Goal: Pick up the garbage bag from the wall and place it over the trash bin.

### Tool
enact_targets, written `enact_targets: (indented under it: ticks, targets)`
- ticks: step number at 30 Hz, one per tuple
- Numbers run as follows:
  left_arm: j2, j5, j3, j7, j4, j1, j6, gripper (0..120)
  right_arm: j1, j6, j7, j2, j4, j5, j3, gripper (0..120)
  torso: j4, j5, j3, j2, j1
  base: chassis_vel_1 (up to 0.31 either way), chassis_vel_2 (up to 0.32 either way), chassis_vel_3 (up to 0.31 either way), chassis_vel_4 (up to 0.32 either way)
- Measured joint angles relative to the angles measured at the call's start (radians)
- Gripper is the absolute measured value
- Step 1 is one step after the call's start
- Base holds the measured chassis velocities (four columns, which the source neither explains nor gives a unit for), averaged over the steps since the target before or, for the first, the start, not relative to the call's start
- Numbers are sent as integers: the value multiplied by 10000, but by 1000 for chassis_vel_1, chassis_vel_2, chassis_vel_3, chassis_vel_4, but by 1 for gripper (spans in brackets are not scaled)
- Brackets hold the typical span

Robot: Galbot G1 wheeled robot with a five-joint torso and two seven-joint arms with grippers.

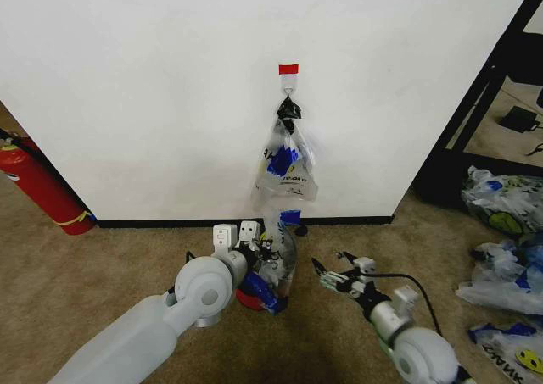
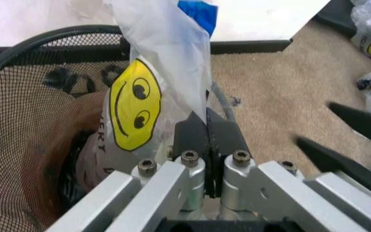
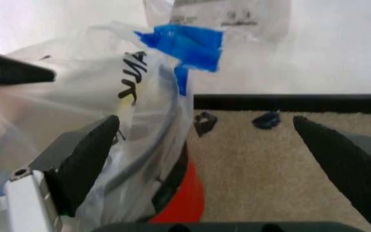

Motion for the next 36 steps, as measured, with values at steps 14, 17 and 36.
enact_targets:
  ticks: [14, 17, 36]
  targets:
    - [92, 172, -66, 69, -63, 147, 23, 0, 2366, -1701, 1535, 429, -1407, 202, -1592, 100, -1, -2, 0, 0, 0, 0, 0, 0, 0]
    - [88, 185, -46, 76, -64, 148, 24, 0, 2458, -1829, 1610, 484, -1507, 259, -1686, 100, 0, -2, -1, 0, 0, 0, 0, 0, 0]
    - [147, 222, -110, 118, -94, 207, 38, 0, 3142, -2451, 2083, 806, -2207, 1412, -2155, 48, 0, -1, -1, 0, 0, 0, 0, 0, 0]
